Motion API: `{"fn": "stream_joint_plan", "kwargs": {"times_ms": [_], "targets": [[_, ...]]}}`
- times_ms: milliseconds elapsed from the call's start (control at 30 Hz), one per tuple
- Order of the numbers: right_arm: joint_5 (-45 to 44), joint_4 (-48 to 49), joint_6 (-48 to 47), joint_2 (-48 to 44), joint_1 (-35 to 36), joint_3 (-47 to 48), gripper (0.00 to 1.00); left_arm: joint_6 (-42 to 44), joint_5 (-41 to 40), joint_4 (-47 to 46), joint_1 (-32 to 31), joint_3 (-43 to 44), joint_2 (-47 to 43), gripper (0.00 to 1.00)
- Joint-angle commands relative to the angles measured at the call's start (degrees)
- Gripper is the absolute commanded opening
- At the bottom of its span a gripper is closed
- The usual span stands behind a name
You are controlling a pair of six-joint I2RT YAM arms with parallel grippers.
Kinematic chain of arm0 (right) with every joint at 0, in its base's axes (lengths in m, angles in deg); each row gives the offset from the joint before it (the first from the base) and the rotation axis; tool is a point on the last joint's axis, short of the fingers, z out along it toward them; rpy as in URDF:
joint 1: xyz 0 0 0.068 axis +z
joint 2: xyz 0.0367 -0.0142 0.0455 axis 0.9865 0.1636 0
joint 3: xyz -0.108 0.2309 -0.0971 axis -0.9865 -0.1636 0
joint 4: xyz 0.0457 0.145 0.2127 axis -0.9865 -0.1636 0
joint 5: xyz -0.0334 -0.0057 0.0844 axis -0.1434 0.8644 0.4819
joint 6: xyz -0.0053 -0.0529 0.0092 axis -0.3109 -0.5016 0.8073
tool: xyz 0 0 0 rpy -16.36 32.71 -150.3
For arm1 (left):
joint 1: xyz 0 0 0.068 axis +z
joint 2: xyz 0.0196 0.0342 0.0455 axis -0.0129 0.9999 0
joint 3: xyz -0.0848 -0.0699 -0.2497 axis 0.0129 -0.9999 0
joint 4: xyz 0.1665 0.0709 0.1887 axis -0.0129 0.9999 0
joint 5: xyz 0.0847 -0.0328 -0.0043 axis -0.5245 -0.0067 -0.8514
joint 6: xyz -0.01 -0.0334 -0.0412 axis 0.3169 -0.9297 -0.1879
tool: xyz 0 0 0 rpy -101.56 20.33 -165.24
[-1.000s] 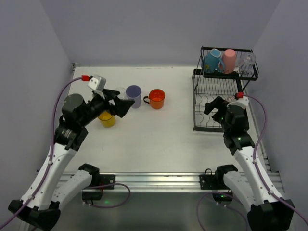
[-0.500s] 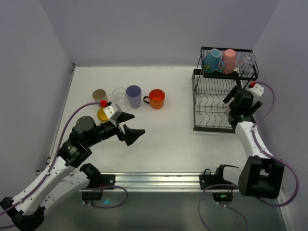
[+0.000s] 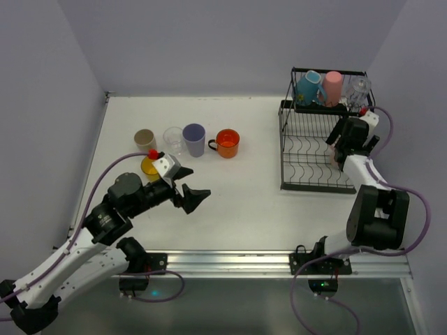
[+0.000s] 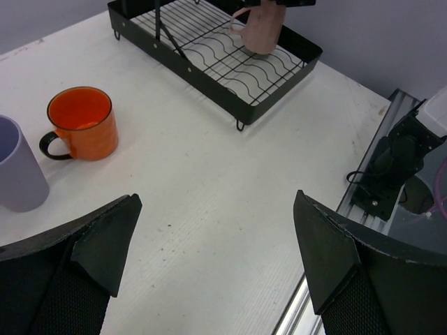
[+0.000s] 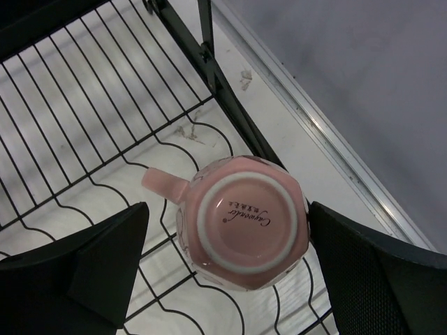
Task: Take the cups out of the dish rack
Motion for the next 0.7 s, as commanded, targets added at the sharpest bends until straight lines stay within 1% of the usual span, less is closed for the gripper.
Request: {"fn": "stream_joint_plan", "kwargs": {"times_ms": [0, 267, 433, 533, 567, 633, 667], "targets": [[2.05, 0.68, -1.93, 2.36, -0.16, 3.67, 0.99, 1.05, -1.6, 0.39, -0.44, 1.66, 0.57, 1.0], [1.17, -1.17, -2.63, 5.0, -0.25, 6.39, 0.99, 1.14, -1.51, 0.39, -0.44, 1.66, 1.97, 1.0], [1.79, -6.17, -2.37, 5.71, -0.25, 7.89, 0.89, 1.05, -1.6, 0.39, -0.35, 1.66, 2.67, 1.0], [2.93, -8.28, -0.54, 5.01, -0.25, 8.15, 0.87, 1.05, -1.51, 0.39, -0.35, 1.66, 2.94, 1.0], [3.1, -8.72, 0.0, 4.66, -0.25, 8.24, 0.84, 0.96, -1.51, 0.48, -0.35, 1.74, 3.03, 1.0], [3.54, -9.78, 1.14, 4.48, -0.25, 8.24, 0.69, 0.96, -1.51, 0.57, -0.27, 1.83, 3.29, 1.0], [3.54, -10.22, 1.49, 4.3, -0.25, 8.33, 0.64, 0.96, -1.51, 0.57, -0.18, 1.83, 3.29, 1.0]]}}
